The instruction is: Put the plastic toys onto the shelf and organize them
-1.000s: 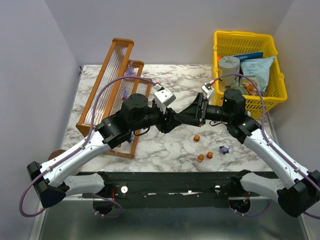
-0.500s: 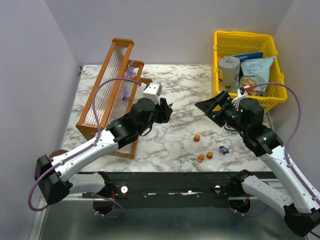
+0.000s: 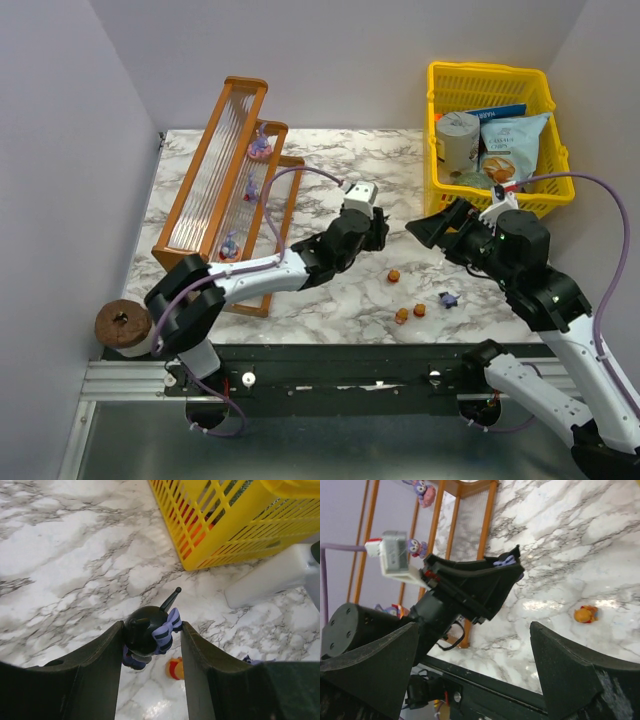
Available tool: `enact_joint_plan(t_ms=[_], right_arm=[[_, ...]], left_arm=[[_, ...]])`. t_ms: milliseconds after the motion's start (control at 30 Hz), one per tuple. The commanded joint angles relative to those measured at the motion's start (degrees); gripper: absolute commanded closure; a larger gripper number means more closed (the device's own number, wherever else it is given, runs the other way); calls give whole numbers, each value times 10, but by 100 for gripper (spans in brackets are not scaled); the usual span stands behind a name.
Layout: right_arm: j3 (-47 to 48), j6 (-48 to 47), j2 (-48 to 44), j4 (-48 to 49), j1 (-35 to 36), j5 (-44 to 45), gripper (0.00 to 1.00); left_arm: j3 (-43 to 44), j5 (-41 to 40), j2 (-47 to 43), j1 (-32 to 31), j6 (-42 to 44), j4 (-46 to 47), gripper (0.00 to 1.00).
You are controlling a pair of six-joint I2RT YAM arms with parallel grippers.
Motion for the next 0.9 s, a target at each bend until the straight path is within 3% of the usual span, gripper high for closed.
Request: enact_joint_plan(t_ms=[0,233,400,733,867], right_arm=[[40,-63,-12,-70,-1,33,2],[72,-110,-30,-127,-2,47,2],[95,-136,-24,-176,-2,48,2],[81,-131,-43,-199,-2,53,2],[72,-130,-47,-204,-2,52,2]], left_arm=[[63,-18,95,-10,-1,120,100],[99,-17,214,-21,-3,262,100],[146,-44,273,-27,8,276,100],[110,-69,355,-29,10,450,100],[105,-64,375,-29,28,475,100]])
